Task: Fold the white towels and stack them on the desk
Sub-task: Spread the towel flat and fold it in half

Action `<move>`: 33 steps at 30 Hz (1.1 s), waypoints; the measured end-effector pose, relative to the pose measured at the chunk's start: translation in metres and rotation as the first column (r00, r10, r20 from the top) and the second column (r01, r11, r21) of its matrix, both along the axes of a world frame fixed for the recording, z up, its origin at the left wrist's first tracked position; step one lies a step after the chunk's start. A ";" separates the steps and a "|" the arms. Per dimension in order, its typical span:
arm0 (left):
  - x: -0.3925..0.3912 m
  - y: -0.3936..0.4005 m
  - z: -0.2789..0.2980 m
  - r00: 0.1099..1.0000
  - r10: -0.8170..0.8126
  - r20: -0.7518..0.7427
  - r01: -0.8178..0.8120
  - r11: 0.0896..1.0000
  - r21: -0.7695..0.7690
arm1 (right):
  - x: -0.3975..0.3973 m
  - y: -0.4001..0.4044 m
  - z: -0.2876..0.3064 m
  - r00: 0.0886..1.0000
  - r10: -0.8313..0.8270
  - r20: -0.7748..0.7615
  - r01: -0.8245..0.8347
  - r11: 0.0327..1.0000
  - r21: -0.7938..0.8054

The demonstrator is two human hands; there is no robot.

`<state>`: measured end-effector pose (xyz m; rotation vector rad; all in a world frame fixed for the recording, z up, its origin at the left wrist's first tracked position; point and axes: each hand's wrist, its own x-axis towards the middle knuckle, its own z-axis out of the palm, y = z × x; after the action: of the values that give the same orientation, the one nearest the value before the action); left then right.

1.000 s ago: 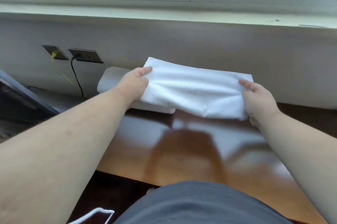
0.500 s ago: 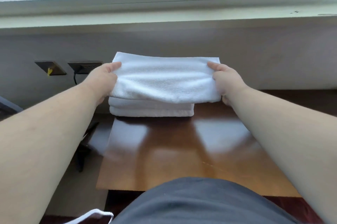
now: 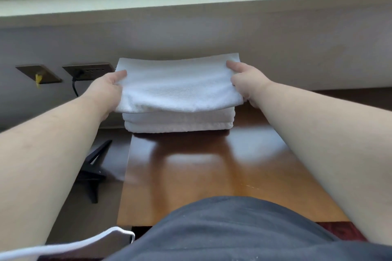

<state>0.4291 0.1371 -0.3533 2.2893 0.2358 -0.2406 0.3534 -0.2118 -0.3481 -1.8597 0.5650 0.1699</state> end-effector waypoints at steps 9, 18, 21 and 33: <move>0.039 0.000 -0.038 0.997 -0.066 -0.027 0.068 0.996 0.057 | 0.030 -0.002 -0.038 0.998 0.044 -0.046 -0.050 0.991 -0.122; 0.040 -0.005 -0.074 0.992 -0.103 -0.077 0.116 0.974 0.193 | 0.028 -0.002 -0.074 0.982 0.082 -0.172 -0.132 0.944 -0.302; 0.039 -0.011 -0.073 0.992 -0.099 -0.079 0.114 0.966 0.231 | 0.026 0.003 -0.079 0.983 0.064 -0.170 -0.123 0.924 -0.362; 0.003 -0.072 -0.074 0.868 -0.423 -0.259 0.491 0.654 0.576 | 0.017 0.053 -0.082 0.867 0.367 -0.336 -0.488 0.493 -0.720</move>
<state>0.4325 0.0646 -0.4272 2.9918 -0.2800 -0.6234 0.3708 -0.1593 -0.4296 -2.8919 0.2389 0.4444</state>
